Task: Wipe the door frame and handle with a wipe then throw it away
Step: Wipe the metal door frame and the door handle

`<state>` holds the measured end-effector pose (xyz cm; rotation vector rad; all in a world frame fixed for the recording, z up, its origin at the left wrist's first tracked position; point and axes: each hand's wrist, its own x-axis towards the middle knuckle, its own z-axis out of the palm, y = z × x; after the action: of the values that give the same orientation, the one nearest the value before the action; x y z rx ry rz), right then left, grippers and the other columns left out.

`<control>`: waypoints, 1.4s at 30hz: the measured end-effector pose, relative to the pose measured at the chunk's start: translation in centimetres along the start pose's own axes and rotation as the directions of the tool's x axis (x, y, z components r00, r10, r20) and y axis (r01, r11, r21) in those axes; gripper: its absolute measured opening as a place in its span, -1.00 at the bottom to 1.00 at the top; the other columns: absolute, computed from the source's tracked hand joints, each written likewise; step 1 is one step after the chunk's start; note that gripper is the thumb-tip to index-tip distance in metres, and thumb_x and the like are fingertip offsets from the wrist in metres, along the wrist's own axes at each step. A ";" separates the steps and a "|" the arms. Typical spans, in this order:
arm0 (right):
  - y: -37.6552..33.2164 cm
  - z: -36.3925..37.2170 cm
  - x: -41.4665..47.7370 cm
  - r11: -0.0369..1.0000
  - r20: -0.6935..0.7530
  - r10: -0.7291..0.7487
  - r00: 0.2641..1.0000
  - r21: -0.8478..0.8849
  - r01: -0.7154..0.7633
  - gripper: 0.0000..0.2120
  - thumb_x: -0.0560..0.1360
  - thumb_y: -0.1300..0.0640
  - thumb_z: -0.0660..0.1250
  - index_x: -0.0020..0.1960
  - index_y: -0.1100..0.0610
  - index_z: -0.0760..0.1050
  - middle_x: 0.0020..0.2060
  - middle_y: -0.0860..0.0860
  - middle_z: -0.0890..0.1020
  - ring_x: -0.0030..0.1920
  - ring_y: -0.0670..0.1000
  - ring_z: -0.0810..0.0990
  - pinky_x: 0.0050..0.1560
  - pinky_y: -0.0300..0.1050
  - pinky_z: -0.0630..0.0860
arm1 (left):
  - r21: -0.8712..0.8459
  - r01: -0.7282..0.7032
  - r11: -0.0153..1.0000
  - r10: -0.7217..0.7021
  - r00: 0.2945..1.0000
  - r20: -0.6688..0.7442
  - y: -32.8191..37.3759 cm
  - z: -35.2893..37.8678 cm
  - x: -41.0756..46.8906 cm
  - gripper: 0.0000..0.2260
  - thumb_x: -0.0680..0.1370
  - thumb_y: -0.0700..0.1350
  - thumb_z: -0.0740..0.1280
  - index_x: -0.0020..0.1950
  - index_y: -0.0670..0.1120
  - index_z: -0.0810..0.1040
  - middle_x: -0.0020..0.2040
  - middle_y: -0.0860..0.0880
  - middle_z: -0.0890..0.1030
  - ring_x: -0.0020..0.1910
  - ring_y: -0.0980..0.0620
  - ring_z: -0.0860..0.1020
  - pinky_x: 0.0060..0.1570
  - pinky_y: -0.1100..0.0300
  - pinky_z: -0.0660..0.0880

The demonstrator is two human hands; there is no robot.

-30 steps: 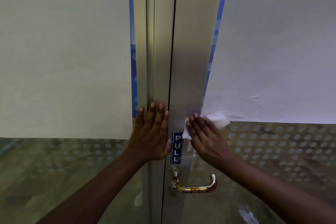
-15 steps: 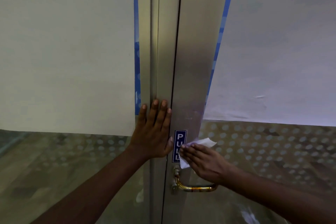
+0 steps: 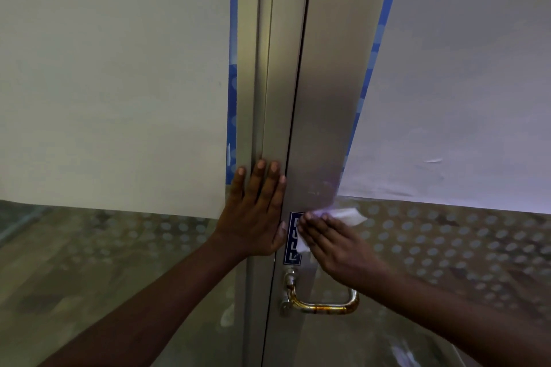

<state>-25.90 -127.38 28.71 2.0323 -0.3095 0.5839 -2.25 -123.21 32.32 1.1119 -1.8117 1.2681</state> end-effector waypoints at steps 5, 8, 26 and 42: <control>0.0 -0.2 -1.7 0.990 0.129 -0.139 0.982 0.016 0.138 -0.57 0.61 0.23 0.12 0.47 0.28 0.24 0.40 0.18 0.40 0.47 0.13 0.24 0.52 0.06 0.02 | 0.024 -0.003 1.000 0.003 1.000 0.002 0.0 -0.5 0.1 -0.27 0.55 0.10 0.08 0.58 -0.30 0.00 0.61 -0.27 -0.06 0.58 -0.30 -0.06 0.53 -0.28 -0.13; 1.8 -0.7 0.1 0.999 0.115 -0.031 0.993 0.023 0.028 -0.56 0.63 0.22 -0.01 0.50 0.28 0.17 0.44 0.21 0.32 0.50 0.15 0.18 0.53 0.07 -0.03 | 0.028 -0.006 1.000 0.006 1.000 -0.001 0.1 -0.4 0.2 -0.27 0.54 0.10 0.08 0.58 -0.30 -0.02 0.61 -0.27 -0.08 0.59 -0.29 -0.07 0.53 -0.28 -0.14; 0.3 -0.8 -2.1 0.983 0.253 -0.126 0.959 0.164 0.086 -0.49 0.61 0.14 0.10 0.52 0.24 0.11 0.47 0.15 0.28 0.51 0.08 0.16 0.52 0.02 -0.02 | 0.040 -0.008 0.999 0.008 1.000 0.009 0.0 -0.8 0.2 -0.27 0.52 0.09 0.14 0.55 -0.31 0.06 0.61 -0.28 -0.08 0.59 -0.29 -0.08 0.53 -0.27 -0.10; 1.0 -1.8 -1.4 0.971 0.194 0.230 0.953 0.014 -0.238 -0.52 0.60 0.25 0.08 0.51 0.25 0.16 0.48 0.17 0.26 0.50 0.18 0.18 0.50 0.14 0.07 | 0.017 -0.006 1.000 0.006 1.000 -0.007 0.0 -0.7 0.2 -0.27 0.52 0.08 0.15 0.56 -0.30 0.07 0.61 -0.28 -0.07 0.59 -0.28 -0.06 0.54 -0.25 -0.12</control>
<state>-28.03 -126.40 29.50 2.1073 -0.6667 0.5410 -2.33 -122.60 32.75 1.1112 -1.8035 1.2912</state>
